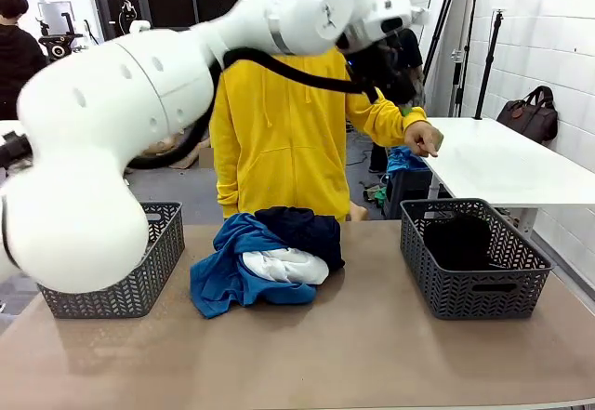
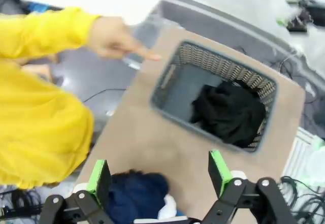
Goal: Sort the tops and bottoms.
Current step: Lift clothes from the center of the table with your right hand.
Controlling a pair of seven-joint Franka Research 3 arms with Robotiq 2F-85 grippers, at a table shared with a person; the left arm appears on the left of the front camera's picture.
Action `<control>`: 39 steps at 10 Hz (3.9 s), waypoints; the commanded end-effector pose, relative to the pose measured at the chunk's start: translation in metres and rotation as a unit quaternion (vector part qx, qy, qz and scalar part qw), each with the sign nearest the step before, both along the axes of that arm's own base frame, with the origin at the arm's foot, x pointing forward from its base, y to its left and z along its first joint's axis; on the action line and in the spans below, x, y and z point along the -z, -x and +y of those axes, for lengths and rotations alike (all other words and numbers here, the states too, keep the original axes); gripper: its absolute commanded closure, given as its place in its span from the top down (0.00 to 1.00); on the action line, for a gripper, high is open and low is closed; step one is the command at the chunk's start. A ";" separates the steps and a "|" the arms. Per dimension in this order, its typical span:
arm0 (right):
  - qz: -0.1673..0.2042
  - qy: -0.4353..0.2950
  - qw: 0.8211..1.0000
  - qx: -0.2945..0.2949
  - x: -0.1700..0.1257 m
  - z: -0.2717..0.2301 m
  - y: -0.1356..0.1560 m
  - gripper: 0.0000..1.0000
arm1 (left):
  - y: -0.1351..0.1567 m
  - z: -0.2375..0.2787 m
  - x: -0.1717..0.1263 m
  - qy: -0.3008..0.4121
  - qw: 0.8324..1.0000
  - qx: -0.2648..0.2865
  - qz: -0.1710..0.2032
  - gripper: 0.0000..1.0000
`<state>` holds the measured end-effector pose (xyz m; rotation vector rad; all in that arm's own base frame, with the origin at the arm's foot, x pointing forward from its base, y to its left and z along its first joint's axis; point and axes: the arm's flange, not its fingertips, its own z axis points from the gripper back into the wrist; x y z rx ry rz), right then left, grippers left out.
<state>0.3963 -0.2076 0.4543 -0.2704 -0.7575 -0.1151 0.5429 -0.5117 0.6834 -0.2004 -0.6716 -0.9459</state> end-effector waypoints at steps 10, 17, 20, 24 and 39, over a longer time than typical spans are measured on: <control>0.006 0.000 1.000 -0.002 0.000 0.000 0.001 1.00 | 0.280 0.396 0.232 -0.073 0.872 -0.457 0.163 1.00; 0.006 0.000 1.000 -0.002 0.000 0.000 0.001 1.00 | 0.000 0.196 -0.062 -0.009 0.891 -0.449 0.061 1.00; 0.006 0.000 1.000 -0.002 0.000 0.000 0.001 1.00 | 0.019 0.373 -0.031 0.023 0.819 -0.567 0.083 1.00; 0.006 0.000 1.000 -0.002 0.000 0.000 0.001 1.00 | 0.073 0.509 0.066 0.083 0.759 -0.623 0.169 1.00; -0.037 0.044 0.944 -0.325 -0.172 0.306 -0.080 1.00 | 0.090 0.515 0.134 0.095 0.743 -0.616 0.243 1.00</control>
